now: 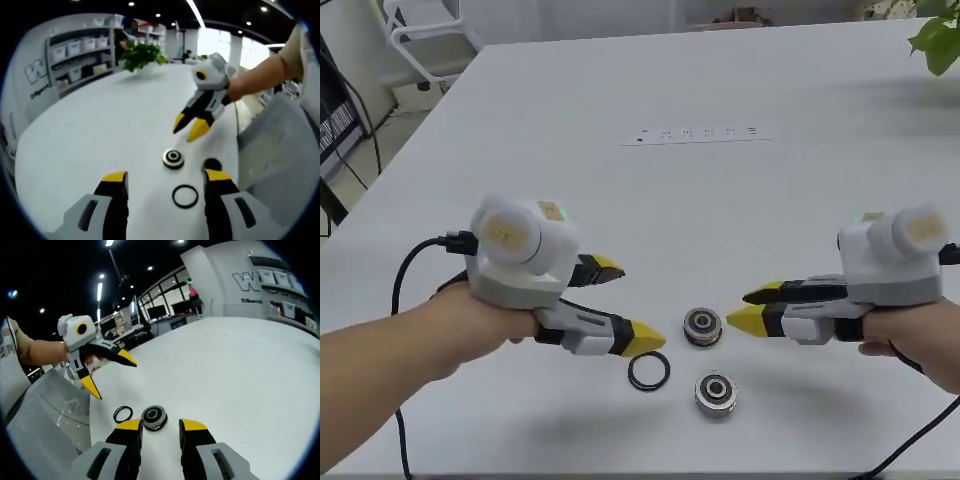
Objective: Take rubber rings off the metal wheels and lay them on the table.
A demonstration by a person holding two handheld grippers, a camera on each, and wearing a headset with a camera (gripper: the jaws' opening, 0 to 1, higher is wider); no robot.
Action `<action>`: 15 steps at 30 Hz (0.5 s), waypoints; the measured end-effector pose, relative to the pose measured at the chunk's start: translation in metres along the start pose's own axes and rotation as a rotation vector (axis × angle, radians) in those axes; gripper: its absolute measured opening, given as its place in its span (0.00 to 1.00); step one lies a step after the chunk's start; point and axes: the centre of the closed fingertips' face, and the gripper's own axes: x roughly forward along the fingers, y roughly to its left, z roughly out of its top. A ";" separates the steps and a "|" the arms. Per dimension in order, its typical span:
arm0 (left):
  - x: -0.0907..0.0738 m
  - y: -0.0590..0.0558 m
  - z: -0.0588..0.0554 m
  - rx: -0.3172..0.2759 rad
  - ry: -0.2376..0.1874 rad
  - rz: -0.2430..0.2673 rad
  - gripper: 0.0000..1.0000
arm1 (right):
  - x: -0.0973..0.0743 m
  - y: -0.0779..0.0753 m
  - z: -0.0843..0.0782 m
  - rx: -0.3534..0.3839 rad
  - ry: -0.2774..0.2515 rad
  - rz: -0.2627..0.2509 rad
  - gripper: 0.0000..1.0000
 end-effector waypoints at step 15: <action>0.021 -0.004 -0.006 0.014 0.017 -0.027 0.55 | 0.014 0.007 -0.014 -0.077 0.040 0.028 0.23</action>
